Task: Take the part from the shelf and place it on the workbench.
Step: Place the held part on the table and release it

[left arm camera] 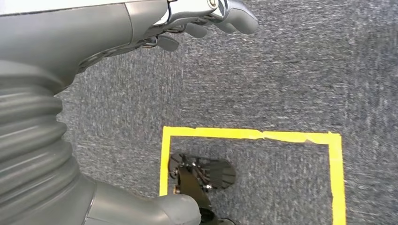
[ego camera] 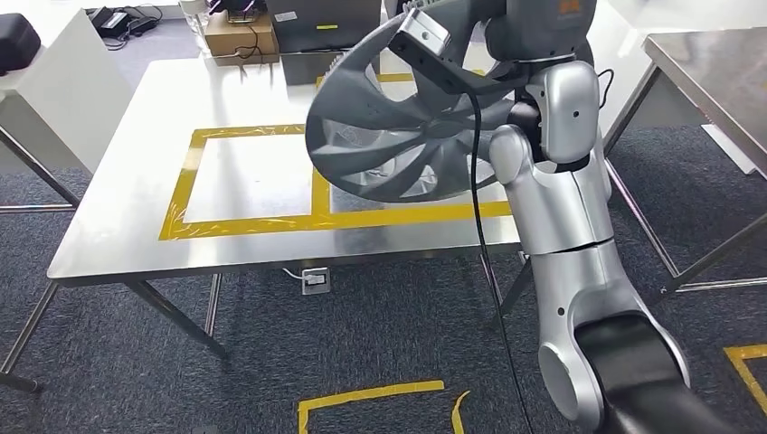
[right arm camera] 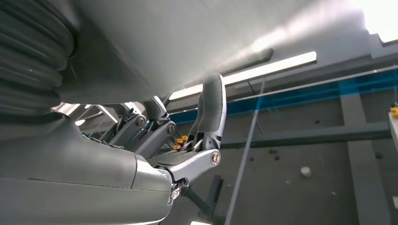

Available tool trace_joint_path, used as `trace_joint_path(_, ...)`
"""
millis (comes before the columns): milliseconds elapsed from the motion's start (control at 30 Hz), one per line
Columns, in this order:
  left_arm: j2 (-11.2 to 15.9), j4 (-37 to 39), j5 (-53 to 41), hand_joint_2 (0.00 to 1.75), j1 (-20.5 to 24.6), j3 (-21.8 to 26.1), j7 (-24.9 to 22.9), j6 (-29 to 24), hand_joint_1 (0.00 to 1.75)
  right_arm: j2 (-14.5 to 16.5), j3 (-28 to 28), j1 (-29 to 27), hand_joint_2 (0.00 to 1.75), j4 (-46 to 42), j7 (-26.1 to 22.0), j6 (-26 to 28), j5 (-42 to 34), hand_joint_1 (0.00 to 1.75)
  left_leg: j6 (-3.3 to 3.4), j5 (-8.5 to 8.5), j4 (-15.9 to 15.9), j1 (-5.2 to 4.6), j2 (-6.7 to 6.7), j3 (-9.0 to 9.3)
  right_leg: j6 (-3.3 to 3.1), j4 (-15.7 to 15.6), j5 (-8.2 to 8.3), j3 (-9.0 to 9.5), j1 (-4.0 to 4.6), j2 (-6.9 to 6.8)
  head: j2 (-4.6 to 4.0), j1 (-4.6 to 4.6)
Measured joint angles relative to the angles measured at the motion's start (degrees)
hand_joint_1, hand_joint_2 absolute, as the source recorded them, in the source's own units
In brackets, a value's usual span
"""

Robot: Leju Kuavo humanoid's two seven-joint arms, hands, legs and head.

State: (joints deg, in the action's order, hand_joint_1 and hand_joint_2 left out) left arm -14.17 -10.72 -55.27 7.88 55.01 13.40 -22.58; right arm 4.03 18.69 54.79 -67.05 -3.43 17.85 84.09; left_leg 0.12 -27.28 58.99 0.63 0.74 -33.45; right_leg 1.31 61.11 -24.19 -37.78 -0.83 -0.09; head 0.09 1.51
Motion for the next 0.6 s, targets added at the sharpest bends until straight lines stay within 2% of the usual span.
trace_joint_path(67,0.0,0.0,0.0,1.75,0.0,0.0,0.0,0.0,0.00,0.3,0.4,0.7,1.75,0.5,0.0,-0.2,0.0,1.75,-0.78,-0.42,0.1,-0.07,0.12,0.10,-0.76,-1.7,-0.60,0.99,0.38,0.07,0.00,-0.08)
trace_joint_path(167,0.0,0.0,0.0,1.75,0.1,0.0,0.0,0.1,0.00,1.1,0.6,2.2,1.75,1.7,-0.2,-0.6,-1.0,1.75,-1.76,-1.30,0.8,0.05,-0.11,-0.02,-1.91,-2.3,-1.19,1.75,0.16,0.25,0.01,-0.29)
trace_joint_path(200,0.0,0.0,0.0,1.75,0.2,0.0,0.0,0.1,0.00,1.5,0.6,3.1,1.75,2.5,-0.2,-0.8,-1.4,1.75,-2.04,-2.23,2.8,0.07,-0.21,-1.00,-2.29,-2.5,-1.38,2.18,0.02,0.25,0.01,-0.44)
trace_joint_path(233,0.0,0.0,0.0,1.75,0.2,0.0,0.0,0.1,0.00,1.9,0.7,3.9,1.75,3.3,-0.2,-0.9,-1.8,1.75,-2.24,-3.47,6.0,0.12,-0.29,-2.75,-2.61,-2.6,-1.65,2.58,-0.02,0.23,0.01,-0.58)
trace_joint_path(300,0.0,0.0,0.0,1.75,0.2,0.0,-0.1,0.1,0.00,2.3,1.0,5.0,1.75,5.0,-0.2,-1.1,-2.1,1.75,-2.51,-5.82,13.6,0.17,-0.36,-7.34,-2.97,-2.6,-2.34,3.29,0.05,0.25,0.00,-0.75)
trace_joint_path(333,0.0,0.0,0.0,1.75,0.1,0.0,-0.2,0.2,0.00,2.4,1.2,5.2,1.75,5.7,-0.2,-1.2,-2.3,1.75,-2.55,-5.85,15.9,0.18,-0.37,-9.06,-2.99,-2.6,-2.73,3.75,0.09,0.29,0.00,-0.75)
trace_joint_path(367,0.0,0.0,0.0,1.75,0.1,0.0,-0.2,0.2,0.00,2.6,1.4,5.3,1.75,6.4,-0.3,-1.5,-2.6,1.75,-2.52,-4.60,16.1,0.18,-0.37,-9.81,-2.95,-2.6,-3.16,4.31,0.11,0.34,0.00,-0.77)
trace_joint_path(400,0.0,0.0,-0.1,1.75,0.1,0.0,-0.2,0.2,0.00,2.8,1.4,5.7,1.75,7.2,-0.5,-1.8,-3.0,1.75,-2.43,-2.18,14.0,0.18,-0.38,-9.47,-2.86,-2.5,-3.65,4.97,0.10,0.41,0.00,-0.78)
trace_joint_path(433,0.0,0.0,-0.1,1.75,0.1,0.0,-0.2,0.2,0.00,3.0,1.5,6.2,1.75,8.1,-0.8,-2.0,-3.5,1.75,-2.28,0.86,10.2,0.18,-0.40,-8.29,-2.72,-2.5,-4.19,5.64,0.09,0.46,0.00,-0.82)
trace_joint_path(467,0.1,0.0,-0.2,1.75,0.1,0.0,-0.2,0.3,0.00,3.3,1.5,7.1,1.75,9.3,-1.1,-2.2,-4.2,1.75,-2.10,3.09,6.5,0.08,-0.40,-6.80,-2.49,-2.4,-4.72,6.16,0.18,0.52,0.00,-0.87)
trace_joint_path(500,0.1,0.1,-0.3,1.75,0.1,0.0,-0.3,0.4,0.00,3.5,1.6,8.1,1.75,10.6,-1.3,-2.2,-4.7,1.75,-1.83,4.23,3.3,-0.01,-0.40,-5.40,-2.23,-2.3,-5.16,6.47,0.26,0.65,0.00,-0.94)
trace_joint_path(533,0.1,0.1,-0.4,1.75,0.1,0.0,-0.3,0.5,0.00,3.7,1.6,9.1,1.75,11.8,-1.6,-2.2,-5.4,1.75,-1.53,4.39,1.5,-0.11,-0.39,-4.56,-1.96,-2.3,-5.44,6.58,0.35,0.75,0.00,-0.98)
trace_joint_path(600,0.0,0.1,-0.8,1.75,0.2,0.0,-0.4,0.7,0.00,4.3,1.6,11.0,1.75,14.5,-2.5,-2.0,-6.9,1.75,-0.80,3.35,0.6,-0.24,-0.36,-3.96,-1.36,-2.4,-5.73,6.62,0.39,0.92,0.01,-0.98)
